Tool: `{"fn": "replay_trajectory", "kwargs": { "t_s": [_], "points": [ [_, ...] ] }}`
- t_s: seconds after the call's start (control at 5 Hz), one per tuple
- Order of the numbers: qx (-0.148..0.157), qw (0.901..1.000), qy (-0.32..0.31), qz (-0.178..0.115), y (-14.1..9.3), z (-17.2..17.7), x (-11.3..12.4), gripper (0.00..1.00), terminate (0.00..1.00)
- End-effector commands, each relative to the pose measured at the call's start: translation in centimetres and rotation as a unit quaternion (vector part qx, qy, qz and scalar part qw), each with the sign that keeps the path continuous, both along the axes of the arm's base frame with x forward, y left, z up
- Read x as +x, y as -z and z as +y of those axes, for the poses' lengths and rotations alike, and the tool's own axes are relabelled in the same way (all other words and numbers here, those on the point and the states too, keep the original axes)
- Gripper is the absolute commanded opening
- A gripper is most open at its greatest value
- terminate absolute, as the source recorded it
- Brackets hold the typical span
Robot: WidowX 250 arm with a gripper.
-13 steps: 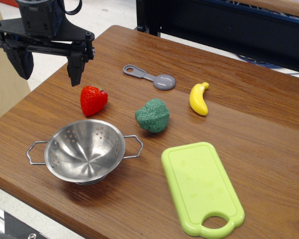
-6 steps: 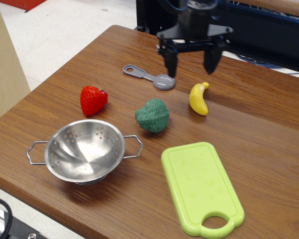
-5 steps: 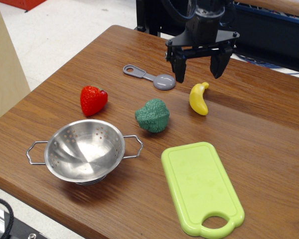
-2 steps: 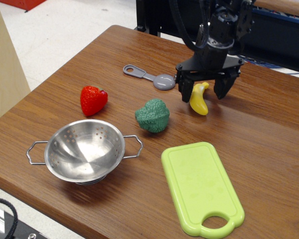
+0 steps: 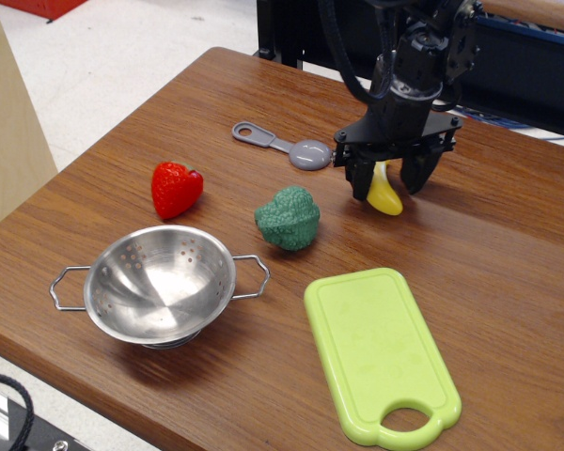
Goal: Put banana in colander
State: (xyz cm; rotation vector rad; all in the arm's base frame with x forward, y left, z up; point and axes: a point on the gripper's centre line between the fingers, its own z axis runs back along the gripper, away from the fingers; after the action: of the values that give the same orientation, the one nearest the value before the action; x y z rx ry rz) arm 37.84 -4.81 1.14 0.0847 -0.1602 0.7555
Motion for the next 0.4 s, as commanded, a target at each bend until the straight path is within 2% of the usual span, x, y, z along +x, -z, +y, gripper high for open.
{"fn": "replay_trajectory", "kwargs": {
  "t_s": [0.0,0.2],
  "points": [
    [0.005,0.9997,0.008,-0.024,-2.5,0.8,-0.1,0.00,0.00],
    [-0.017,0.9995,0.000,-0.027,-5.2,1.6,-1.3,0.00,0.00]
  ]
}}
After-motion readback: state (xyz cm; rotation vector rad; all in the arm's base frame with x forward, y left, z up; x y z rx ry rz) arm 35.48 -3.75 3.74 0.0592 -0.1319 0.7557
